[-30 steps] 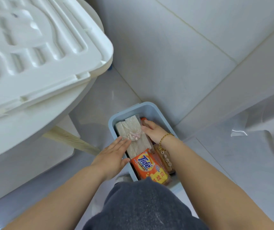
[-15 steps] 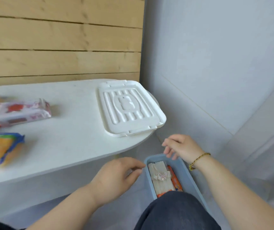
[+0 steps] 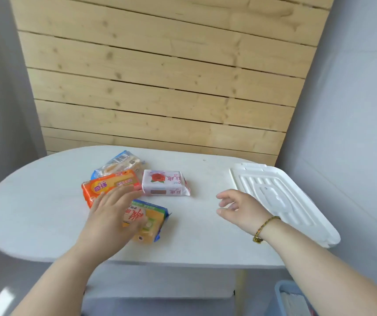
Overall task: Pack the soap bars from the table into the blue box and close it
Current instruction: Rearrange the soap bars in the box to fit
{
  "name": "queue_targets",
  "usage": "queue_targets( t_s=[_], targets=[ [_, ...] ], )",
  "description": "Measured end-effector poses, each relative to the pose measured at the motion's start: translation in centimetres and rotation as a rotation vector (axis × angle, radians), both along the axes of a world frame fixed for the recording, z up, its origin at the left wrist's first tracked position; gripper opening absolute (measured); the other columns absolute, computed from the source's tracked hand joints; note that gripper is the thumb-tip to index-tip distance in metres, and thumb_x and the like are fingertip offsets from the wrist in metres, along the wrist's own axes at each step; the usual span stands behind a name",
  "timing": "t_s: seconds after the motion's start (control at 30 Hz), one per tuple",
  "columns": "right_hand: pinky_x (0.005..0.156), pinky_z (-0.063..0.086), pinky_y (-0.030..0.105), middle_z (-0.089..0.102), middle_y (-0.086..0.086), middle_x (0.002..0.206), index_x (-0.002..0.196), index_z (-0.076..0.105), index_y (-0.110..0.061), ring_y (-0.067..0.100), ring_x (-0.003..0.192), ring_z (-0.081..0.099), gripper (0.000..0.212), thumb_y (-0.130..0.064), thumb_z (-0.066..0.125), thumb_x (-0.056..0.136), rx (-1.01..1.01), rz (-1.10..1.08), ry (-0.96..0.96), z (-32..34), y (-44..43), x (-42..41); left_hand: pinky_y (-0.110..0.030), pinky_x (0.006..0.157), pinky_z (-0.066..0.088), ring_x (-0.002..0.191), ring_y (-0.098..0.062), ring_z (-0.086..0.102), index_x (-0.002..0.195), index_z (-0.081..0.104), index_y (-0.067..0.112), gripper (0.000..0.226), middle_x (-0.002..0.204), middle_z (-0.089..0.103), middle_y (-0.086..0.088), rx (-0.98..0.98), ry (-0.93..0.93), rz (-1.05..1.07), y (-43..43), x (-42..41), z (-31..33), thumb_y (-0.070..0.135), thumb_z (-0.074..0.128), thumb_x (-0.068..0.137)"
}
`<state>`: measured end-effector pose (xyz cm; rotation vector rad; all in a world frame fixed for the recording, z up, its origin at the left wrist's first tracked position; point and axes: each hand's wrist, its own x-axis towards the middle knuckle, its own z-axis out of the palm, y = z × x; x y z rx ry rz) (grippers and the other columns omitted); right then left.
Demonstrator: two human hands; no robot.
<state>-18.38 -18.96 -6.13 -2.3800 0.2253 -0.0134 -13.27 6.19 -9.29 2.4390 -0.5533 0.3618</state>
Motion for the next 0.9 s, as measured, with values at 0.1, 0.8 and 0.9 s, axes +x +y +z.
queue_targets(
  t_s=[0.1,0.8,0.9],
  targets=[
    [0.093,0.036,0.024,0.045,0.0,0.134,0.133,0.036,-0.022,0.017,0.12,0.045,0.055,-0.025,0.06,0.083,-0.208,0.078,0.038,0.2,2.5,4.0,-0.035,0.116,0.001,0.141,-0.012,0.01,0.137,0.027,0.031,0.088,0.149,0.019,0.013,0.134,0.153,-0.032,1.9,1.4,-1.3,0.079,0.043,0.065],
    [0.101,0.044,0.034,0.048,0.002,0.131,0.132,0.033,-0.021,0.018,0.118,0.049,0.081,-0.036,0.076,0.065,-0.346,0.502,0.162,-1.1,12.4,7.4,-0.021,0.095,0.033,0.124,-0.014,0.04,0.135,0.027,0.035,0.095,0.14,0.039,0.006,-0.102,0.253,-0.097,2.6,3.6,-1.4,0.023,0.082,0.059],
    [0.097,0.046,0.038,0.048,0.008,0.128,0.131,0.033,-0.016,0.023,0.115,0.049,0.077,-0.032,0.073,0.068,-0.444,0.469,0.161,-1.9,13.1,7.7,-0.02,0.086,0.037,0.117,-0.014,0.048,0.136,0.027,0.034,0.095,0.138,0.043,0.005,-0.169,0.301,-0.085,3.3,3.5,-1.3,0.019,0.082,0.06]
  ],
)
